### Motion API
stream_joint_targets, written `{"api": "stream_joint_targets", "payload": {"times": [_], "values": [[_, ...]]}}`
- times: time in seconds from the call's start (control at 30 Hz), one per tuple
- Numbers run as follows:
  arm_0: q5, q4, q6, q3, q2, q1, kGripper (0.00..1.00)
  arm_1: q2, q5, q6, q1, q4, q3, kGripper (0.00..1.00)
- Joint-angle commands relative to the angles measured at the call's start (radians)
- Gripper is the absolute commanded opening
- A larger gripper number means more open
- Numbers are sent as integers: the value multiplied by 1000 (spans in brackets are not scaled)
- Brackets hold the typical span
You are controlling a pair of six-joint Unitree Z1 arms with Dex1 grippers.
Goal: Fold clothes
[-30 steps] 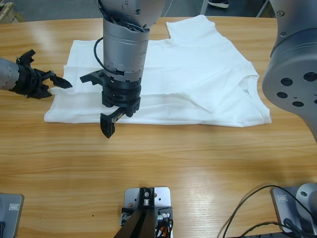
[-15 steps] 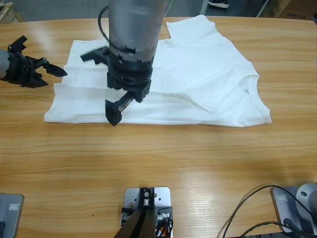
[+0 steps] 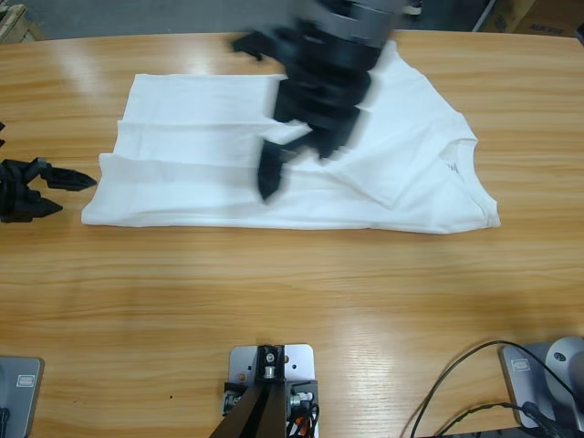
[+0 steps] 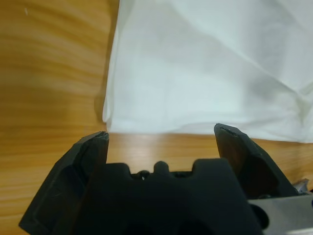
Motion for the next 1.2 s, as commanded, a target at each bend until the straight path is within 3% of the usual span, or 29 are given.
{"api": "stream_joint_targets", "payload": {"times": [0.03,0.13,0.23,0.53,0.77,1.2], "values": [[-51,-35,-28,64,-8,6,826,-353,163,113,-187,-393,621,1000],[-74,-57,-28,88,-12,6,826,-417,193,202,-203,-595,798,1000],[-82,-74,-28,122,-21,6,826,-440,197,236,-203,-665,868,1000],[-89,-97,-35,144,-17,6,826,-511,199,239,-232,-723,1026,1000],[-55,-146,-29,115,120,6,826,-564,207,249,-248,-731,1065,1000],[-28,-202,-35,107,225,6,826,-572,216,250,-272,-746,1095,1000]]}}
